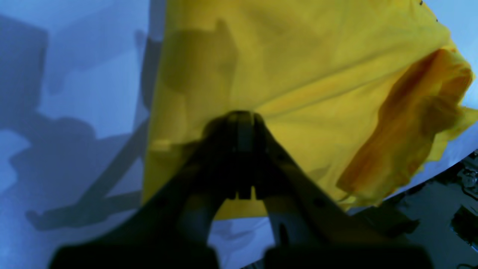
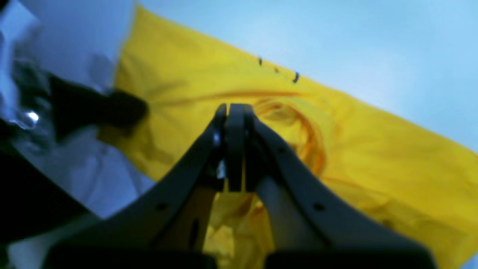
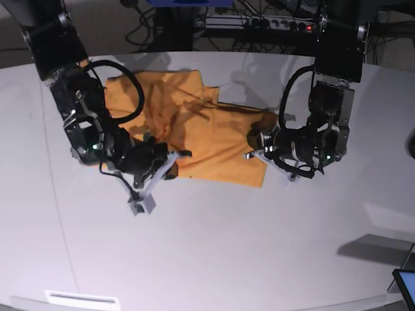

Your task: Fold the T-shirt properly

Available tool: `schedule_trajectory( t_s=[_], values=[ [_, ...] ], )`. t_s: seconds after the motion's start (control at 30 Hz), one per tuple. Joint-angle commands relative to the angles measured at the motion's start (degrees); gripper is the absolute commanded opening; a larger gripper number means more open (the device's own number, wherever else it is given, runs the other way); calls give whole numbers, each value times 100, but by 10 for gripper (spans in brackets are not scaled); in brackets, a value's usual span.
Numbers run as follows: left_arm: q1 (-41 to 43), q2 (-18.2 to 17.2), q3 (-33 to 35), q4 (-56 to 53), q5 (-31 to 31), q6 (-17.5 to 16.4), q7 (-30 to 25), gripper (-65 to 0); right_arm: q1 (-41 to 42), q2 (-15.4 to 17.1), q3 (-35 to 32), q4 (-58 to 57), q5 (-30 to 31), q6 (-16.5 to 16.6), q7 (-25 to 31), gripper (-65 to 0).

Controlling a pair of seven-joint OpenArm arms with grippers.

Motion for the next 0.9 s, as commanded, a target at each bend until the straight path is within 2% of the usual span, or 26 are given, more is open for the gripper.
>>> schedule_trajectory(
  t_s=[0.0,0.17,0.33,0.57,0.67,0.87],
  values=[
    [-6,-63,0,24,216,73,95,-650,122,34,49,220,3,-85,-21,-650],
    [-6,-63,0,-3,216,73,95,-650,78,-107,31,695,11,-111,-91,-650],
    [-6,-63,0,-3,216,73,95,-650,-80,-643,-75,915,11,-111,-381,-650],
    [-6,-63,0,-3,216,73,95,-650,-71,-1232,-822,757,-15,-120,-407,-650],
    [-6,-63,0,24,216,73,95,-650,-80,-1355,-901,537,-15,-120,-399,-650],
    [-6,-63,9,24,216,73,95,-650,-80,-1355,-901,-17,-24,-146,-363,-650]
  ],
)
